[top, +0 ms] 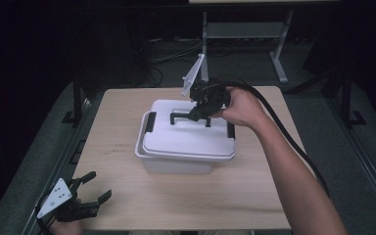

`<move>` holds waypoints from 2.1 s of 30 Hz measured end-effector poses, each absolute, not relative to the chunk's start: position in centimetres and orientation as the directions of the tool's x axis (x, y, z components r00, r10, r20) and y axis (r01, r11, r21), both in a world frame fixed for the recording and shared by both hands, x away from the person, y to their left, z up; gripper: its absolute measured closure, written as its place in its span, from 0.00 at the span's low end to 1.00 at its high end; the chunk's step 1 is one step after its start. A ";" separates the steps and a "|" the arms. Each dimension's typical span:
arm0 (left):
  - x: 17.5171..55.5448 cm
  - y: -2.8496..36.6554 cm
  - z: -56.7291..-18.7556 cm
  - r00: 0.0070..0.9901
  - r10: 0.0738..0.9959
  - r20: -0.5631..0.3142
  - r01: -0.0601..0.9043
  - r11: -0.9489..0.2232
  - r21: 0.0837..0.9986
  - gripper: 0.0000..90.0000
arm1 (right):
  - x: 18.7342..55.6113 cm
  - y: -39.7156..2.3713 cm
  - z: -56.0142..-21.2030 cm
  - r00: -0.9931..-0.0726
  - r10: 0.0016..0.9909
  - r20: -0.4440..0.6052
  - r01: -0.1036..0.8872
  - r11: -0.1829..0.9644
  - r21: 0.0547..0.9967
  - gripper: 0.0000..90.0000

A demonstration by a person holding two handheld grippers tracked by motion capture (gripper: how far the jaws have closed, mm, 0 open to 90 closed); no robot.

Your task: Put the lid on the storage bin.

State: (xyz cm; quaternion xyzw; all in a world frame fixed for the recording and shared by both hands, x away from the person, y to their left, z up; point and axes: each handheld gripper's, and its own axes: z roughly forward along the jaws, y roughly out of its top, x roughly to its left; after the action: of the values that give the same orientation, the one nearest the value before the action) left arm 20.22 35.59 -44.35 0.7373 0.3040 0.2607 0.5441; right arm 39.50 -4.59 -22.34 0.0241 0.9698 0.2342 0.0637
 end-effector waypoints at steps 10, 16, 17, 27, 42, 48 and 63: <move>20.2 35.7 -44.4 0.677 0.734 0.054 0.164 -0.222 0.961 0.17 | 40.3 -3.6 -23.5 -0.993 0.070 -0.094 0.020 0.891 0.454 0.94; 20.2 35.8 -44.4 0.677 0.734 0.055 0.163 -0.223 0.961 0.17 | 40.8 -3.0 -24.1 -0.994 0.067 -0.086 0.020 0.888 0.460 0.94; 20.2 35.8 -44.3 0.676 0.734 0.055 0.163 -0.222 0.961 0.17 | 40.9 -2.9 -24.2 -0.994 0.065 -0.086 0.018 0.888 0.460 0.94; 20.2 35.8 -44.4 0.674 0.737 0.053 0.163 -0.218 0.962 0.17 | 41.8 -1.3 -25.1 -0.996 0.056 -0.070 0.018 0.891 0.454 0.94; 20.3 35.8 -44.4 0.673 0.738 0.048 0.165 -0.213 0.963 0.17 | 43.1 -0.5 -26.5 -0.997 0.052 -0.060 0.020 0.895 0.446 0.94; 20.3 35.9 -44.4 0.673 0.738 0.051 0.164 -0.215 0.963 0.17 | 43.3 -0.4 -26.9 -0.997 0.058 -0.051 0.030 0.897 0.442 0.94; 20.3 35.8 -44.4 0.674 0.738 0.049 0.167 -0.216 0.962 0.17 | 43.5 -0.1 -27.7 -0.997 0.060 -0.039 0.037 0.895 0.445 0.94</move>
State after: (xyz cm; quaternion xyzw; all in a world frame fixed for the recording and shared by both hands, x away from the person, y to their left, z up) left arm 20.34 35.78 -44.41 0.7346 0.3078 0.2616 0.5452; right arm 43.51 -0.12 -27.66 0.0249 0.9730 0.2279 0.0259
